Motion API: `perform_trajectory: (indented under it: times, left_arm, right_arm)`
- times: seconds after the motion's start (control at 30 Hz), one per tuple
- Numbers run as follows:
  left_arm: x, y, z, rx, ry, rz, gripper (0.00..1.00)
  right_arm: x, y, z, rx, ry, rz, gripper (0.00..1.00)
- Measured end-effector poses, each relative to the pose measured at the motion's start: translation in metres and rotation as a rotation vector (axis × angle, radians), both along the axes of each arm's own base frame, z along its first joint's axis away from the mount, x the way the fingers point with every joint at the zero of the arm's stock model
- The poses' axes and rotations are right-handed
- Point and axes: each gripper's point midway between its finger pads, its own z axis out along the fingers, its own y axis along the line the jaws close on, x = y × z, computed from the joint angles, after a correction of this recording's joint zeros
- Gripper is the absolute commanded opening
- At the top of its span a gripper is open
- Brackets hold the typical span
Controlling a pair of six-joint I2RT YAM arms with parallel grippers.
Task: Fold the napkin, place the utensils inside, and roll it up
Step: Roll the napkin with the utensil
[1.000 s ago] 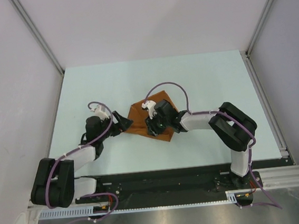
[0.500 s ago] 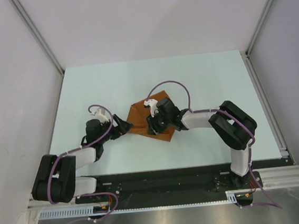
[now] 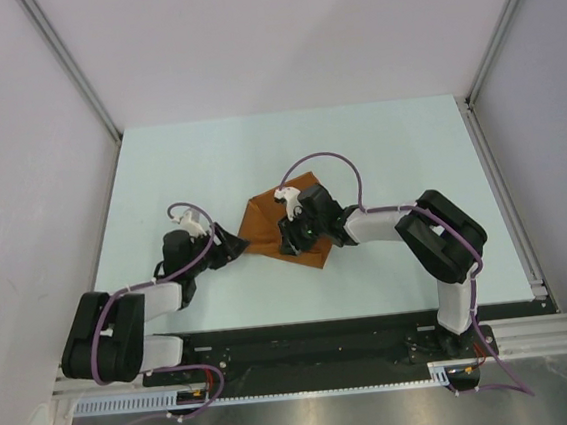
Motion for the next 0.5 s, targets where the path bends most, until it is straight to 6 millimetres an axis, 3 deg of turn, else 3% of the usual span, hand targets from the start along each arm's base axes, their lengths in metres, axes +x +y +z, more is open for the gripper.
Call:
perform_trajectory:
  times: [0.3, 0.5]
  left_arm:
    - [-0.003, -0.003, -0.013, -0.009, 0.03, -0.018, 0.64]
    - [0.005, -0.008, -0.013, -0.022, 0.035, -0.04, 0.64]
  right_arm:
    - [0.0, 0.0, 0.0, 0.004, 0.007, -0.001, 0.43]
    - [0.0, 0.0, 0.0, 0.006, 0.01, -0.003, 0.43]
